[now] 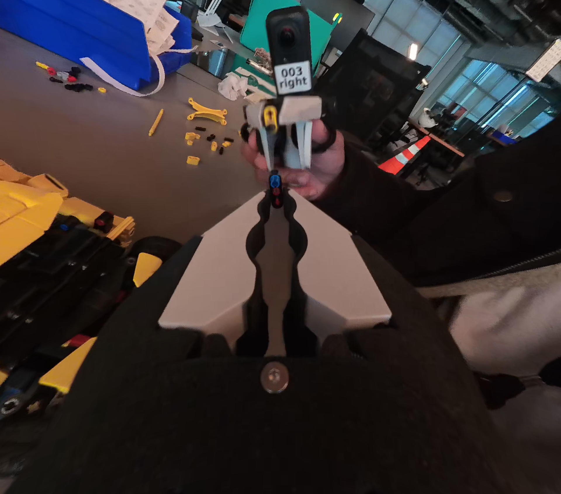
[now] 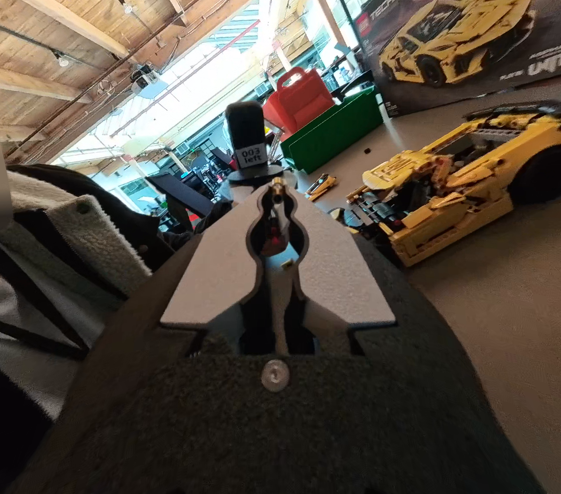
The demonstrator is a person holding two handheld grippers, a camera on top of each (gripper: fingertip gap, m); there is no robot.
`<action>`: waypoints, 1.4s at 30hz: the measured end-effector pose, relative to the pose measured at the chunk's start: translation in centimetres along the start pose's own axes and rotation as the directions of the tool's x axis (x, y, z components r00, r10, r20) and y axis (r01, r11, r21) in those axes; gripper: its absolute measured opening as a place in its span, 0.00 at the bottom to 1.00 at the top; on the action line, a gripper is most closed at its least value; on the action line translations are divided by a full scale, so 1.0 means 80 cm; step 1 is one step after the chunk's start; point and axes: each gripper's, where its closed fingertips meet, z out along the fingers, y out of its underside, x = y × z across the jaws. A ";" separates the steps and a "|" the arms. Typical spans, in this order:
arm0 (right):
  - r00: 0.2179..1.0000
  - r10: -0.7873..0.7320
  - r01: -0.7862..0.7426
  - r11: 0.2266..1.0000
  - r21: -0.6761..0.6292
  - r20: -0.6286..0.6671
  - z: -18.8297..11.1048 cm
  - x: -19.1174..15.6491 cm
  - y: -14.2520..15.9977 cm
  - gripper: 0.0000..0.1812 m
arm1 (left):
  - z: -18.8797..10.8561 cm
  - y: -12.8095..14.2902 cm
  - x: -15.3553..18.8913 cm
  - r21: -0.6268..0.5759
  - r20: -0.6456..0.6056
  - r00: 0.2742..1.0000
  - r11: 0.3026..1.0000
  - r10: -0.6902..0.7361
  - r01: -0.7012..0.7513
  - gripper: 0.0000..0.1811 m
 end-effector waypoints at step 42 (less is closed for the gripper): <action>0.990 -0.013 -0.023 0.966 -0.257 -0.140 0.014 0.036 0.061 0.03 | 0.009 0.020 -0.080 -0.725 0.353 0.133 0.360 0.926 -0.587 0.07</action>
